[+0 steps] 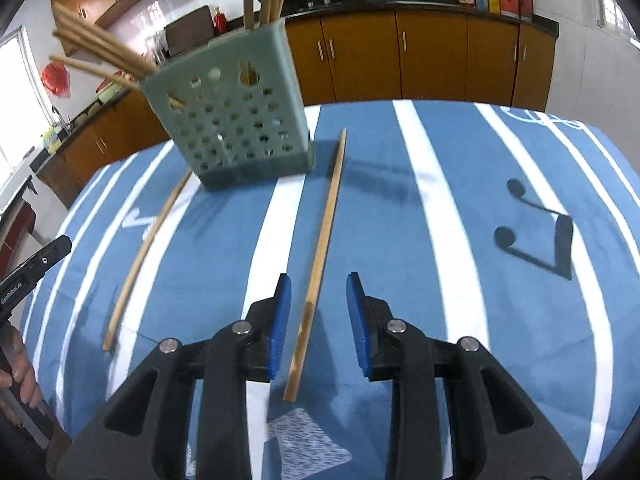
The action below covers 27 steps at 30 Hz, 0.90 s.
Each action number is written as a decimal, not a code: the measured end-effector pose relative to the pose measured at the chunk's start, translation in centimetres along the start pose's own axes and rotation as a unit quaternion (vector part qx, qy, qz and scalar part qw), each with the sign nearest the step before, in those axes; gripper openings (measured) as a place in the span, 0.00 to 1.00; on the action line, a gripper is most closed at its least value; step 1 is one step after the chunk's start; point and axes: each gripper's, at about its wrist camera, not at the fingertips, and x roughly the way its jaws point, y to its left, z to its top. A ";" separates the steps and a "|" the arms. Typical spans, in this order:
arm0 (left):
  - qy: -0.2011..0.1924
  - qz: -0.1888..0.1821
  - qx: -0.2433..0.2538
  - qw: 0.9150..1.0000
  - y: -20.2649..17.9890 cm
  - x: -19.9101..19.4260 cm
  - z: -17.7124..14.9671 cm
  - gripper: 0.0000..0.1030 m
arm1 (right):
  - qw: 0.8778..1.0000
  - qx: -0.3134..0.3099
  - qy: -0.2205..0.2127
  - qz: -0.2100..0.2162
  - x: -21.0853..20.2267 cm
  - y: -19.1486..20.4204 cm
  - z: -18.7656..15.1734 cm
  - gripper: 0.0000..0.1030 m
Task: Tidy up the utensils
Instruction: 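Move both open tools back down to the last chopsticks on the cloth, then close the right tool on a wooden chopstick while the left tool grasps the last chopstick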
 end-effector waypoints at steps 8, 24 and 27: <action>0.017 -0.012 0.009 1.000 -1.2 1.1 -0.7 0.47 | 0.999 -0.024 0.011 -0.035 1.8 1.0 -0.4 0.17; 0.053 -0.010 0.044 0.998 -4.0 3.6 -1.9 0.38 | 0.989 0.092 -0.004 -0.112 0.6 -6.8 0.5 0.07; 0.061 -0.004 0.050 0.997 -4.4 4.3 -1.9 0.32 | 0.990 0.088 -0.003 -0.110 0.5 -7.2 0.4 0.07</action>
